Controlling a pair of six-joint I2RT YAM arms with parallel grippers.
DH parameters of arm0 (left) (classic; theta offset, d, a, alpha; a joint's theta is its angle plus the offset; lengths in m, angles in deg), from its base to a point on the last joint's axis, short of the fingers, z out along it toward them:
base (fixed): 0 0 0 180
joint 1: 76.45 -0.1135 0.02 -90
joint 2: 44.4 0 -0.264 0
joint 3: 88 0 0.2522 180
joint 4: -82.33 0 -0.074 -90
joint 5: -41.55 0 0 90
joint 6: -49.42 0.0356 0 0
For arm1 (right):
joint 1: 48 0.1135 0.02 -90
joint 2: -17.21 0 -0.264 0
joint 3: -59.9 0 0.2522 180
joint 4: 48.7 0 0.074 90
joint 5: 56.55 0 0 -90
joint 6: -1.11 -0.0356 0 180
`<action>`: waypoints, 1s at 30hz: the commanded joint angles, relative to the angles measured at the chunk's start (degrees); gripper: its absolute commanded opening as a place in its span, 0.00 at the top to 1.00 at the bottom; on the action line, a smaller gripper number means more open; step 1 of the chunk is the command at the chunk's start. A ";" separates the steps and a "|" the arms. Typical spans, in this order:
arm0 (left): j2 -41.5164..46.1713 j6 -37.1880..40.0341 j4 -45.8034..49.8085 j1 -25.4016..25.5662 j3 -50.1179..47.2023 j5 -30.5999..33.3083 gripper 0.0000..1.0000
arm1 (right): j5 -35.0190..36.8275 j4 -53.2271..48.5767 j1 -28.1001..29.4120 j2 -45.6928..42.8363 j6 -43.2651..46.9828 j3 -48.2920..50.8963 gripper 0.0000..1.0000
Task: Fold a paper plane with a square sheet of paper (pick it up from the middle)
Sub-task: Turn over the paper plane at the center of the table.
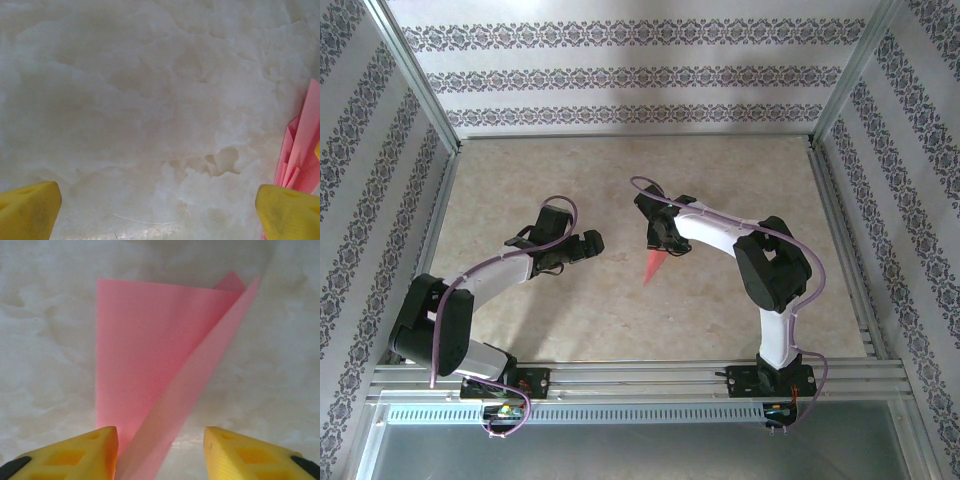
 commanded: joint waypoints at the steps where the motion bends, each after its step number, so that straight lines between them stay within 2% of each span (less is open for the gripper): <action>1: -1.12 0.69 -1.70 -0.56 0.43 -0.93 0.00 | 3.89 -3.78 0.77 -0.42 -2.24 -0.63 0.55; 4: -1.77 0.54 -1.52 -0.57 0.97 -1.28 0.00 | 4.35 -3.52 0.72 -1.11 -3.24 0.01 0.59; 12: -2.12 0.07 -1.19 -0.58 1.12 -1.39 0.00 | 3.38 -2.63 0.44 -0.98 -4.82 0.63 0.77; 17: -2.23 0.07 -0.99 -0.56 1.44 -1.30 0.00 | 3.65 -2.74 0.13 -1.20 -5.31 0.80 0.83; 22: -1.78 0.16 -0.43 -0.61 1.49 -1.08 0.00 | 3.28 -2.10 0.11 -2.91 -4.47 0.46 0.96; 26: -0.14 0.60 0.71 -1.32 1.46 -0.16 0.00 | -1.33 2.25 0.10 -6.17 -1.70 0.59 1.00; 30: 2.76 -0.87 -0.22 -4.20 -0.30 -2.17 0.00 | -11.99 11.38 0.07 -9.65 2.12 2.13 1.00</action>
